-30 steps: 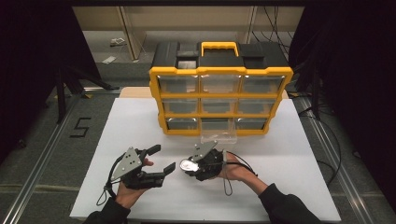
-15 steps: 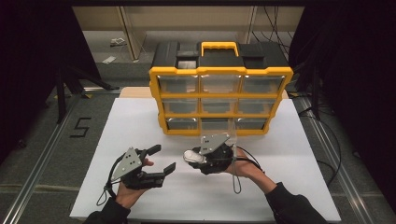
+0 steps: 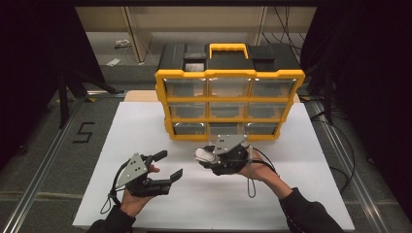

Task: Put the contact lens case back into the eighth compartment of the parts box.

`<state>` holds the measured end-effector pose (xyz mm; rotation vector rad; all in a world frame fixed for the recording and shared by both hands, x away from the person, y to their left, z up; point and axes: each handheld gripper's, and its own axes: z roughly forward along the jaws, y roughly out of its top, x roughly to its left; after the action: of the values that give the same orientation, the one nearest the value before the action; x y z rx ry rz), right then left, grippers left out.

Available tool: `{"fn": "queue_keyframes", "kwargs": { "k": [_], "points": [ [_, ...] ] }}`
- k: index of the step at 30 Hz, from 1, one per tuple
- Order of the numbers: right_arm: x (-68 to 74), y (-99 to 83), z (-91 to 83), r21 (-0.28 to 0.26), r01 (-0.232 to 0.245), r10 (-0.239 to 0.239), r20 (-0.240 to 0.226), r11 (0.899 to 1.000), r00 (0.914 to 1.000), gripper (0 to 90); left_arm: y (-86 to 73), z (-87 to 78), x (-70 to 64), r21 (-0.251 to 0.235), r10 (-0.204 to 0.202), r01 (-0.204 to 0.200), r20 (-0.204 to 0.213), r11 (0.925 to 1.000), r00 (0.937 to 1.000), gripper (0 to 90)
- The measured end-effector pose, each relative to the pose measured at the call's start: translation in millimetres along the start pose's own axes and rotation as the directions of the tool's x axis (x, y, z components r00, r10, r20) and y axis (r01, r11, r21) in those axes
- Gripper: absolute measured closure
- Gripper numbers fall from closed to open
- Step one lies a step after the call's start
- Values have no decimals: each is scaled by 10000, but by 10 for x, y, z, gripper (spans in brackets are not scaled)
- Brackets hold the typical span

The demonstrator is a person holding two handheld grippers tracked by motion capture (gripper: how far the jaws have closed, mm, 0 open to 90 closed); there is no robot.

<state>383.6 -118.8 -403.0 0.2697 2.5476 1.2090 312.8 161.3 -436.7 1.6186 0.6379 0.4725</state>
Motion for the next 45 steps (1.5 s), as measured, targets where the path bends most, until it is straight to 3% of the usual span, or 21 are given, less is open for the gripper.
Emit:
{"fn": "queue_keyframes", "kwargs": {
  "k": [21,45],
  "points": [
    [-149,-6,-136,-288,-188,206,631,9994,9978,495,3,1,-1,-20,23,-23,14,10000,10000,197],
    [-453,-158,-296,-436,-1029,1089,1691,9937,9796,495,8,3,2,-66,29,-29,15,10000,10000,197]
  ]
}}
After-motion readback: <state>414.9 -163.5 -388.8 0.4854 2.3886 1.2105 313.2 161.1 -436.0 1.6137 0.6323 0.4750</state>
